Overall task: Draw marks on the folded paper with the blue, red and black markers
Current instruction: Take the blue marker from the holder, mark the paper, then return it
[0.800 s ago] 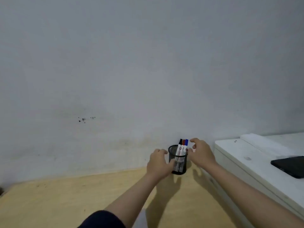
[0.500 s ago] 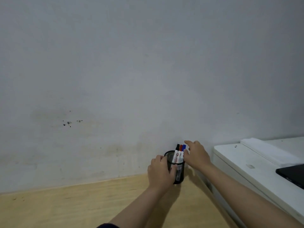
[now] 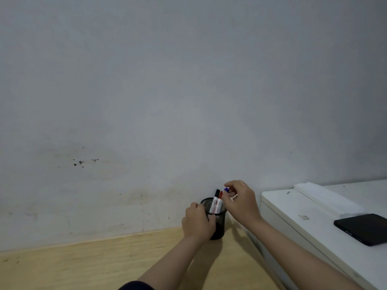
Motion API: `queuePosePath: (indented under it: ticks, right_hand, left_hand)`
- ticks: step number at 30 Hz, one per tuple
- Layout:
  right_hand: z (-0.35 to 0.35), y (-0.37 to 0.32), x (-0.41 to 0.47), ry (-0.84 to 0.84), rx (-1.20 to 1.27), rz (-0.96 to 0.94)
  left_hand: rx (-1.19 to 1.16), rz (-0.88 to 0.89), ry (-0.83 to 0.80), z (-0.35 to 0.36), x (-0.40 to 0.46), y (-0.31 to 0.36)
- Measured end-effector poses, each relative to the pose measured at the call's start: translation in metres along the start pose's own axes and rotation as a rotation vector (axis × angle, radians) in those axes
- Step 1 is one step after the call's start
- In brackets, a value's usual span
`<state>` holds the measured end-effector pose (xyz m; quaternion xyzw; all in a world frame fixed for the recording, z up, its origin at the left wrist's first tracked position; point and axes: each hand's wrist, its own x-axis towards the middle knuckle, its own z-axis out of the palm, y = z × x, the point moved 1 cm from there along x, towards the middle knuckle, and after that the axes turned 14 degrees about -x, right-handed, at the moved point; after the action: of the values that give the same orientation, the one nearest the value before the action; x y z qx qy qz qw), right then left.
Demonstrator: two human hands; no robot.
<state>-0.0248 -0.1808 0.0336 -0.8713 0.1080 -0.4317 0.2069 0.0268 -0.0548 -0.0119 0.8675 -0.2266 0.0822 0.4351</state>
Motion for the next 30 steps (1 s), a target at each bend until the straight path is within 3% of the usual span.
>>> queuePosePath:
  ticks: [2, 7, 10, 17, 23, 27, 30]
  right_hand:
    - [-0.018, -0.014, -0.006, 0.097, 0.022, -0.082]
    - [-0.057, -0.048, -0.043, 0.184, 0.096, -0.199]
    - [-0.073, -0.066, -0.075, 0.166, 0.173, -0.21]
    - [-0.093, -0.103, -0.134, 0.139, 0.326, -0.197]
    - [-0.1, -0.127, -0.149, 0.081, 0.345, -0.226]
    - [-0.106, -0.152, -0.14, 0.096, 0.435, 0.036]
    - [-0.105, -0.166, -0.13, -0.025, 0.494, 0.187]
  left_hand:
    - [-0.189, -0.027, 0.011, -0.009, -0.009, 0.008]
    - [-0.965, -0.175, 0.05, -0.048, -0.049, 0.038]
    - [-1.177, -0.19, -0.027, -0.076, -0.075, 0.052]
    - [-1.305, -0.295, -0.196, -0.13, -0.126, 0.058]
    - [-1.29, -0.2, -0.062, -0.16, -0.152, 0.056]
    - [-1.155, -0.116, -0.019, -0.173, -0.166, 0.055]
    - [-0.991, 0.001, -0.009, -0.183, -0.178, 0.054]
